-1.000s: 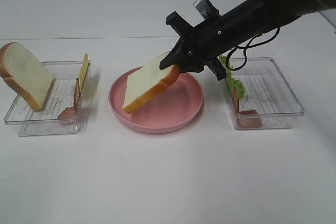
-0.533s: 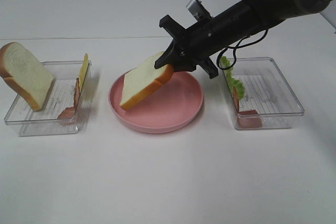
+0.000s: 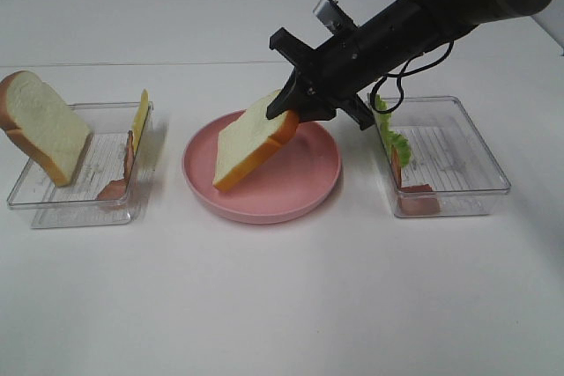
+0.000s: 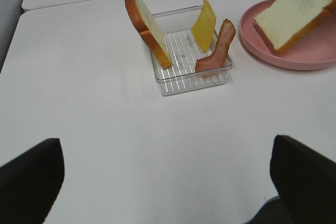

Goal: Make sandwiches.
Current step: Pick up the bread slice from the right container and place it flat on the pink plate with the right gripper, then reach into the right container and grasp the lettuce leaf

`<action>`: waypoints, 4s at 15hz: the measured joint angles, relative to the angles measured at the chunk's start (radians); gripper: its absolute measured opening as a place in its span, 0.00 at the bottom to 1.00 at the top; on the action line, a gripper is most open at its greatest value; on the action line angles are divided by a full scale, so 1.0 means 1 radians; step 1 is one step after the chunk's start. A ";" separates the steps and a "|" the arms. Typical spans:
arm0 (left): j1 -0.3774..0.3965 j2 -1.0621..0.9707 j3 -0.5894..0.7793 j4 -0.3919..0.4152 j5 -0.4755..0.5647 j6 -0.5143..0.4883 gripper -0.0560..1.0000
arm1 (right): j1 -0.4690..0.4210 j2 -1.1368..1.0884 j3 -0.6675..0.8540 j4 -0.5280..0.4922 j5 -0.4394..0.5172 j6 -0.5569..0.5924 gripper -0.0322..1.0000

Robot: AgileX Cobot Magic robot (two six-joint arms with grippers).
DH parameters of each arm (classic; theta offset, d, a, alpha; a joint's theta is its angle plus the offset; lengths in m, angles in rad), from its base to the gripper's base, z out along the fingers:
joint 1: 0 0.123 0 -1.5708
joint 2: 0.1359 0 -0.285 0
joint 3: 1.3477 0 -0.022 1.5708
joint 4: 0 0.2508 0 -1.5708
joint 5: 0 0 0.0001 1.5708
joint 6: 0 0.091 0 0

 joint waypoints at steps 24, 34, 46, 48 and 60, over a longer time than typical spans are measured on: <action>0.000 0.000 0.000 0.000 0.000 0.000 0.99 | 0.067 0.042 0.000 -0.151 0.077 0.112 0.76; 0.000 0.000 0.000 0.000 0.000 0.000 0.99 | 0.119 0.038 -0.217 -0.562 0.238 0.344 0.77; 0.000 0.000 0.000 0.000 0.000 0.000 0.99 | 0.209 -0.048 -0.558 -0.948 0.416 0.502 0.77; 0.000 0.000 0.000 0.000 0.000 0.000 0.99 | 0.179 -0.044 -0.558 -0.948 0.421 0.502 0.77; 0.000 0.000 0.000 0.000 0.000 0.000 0.99 | 0.045 0.142 -0.554 -0.994 0.423 0.463 0.77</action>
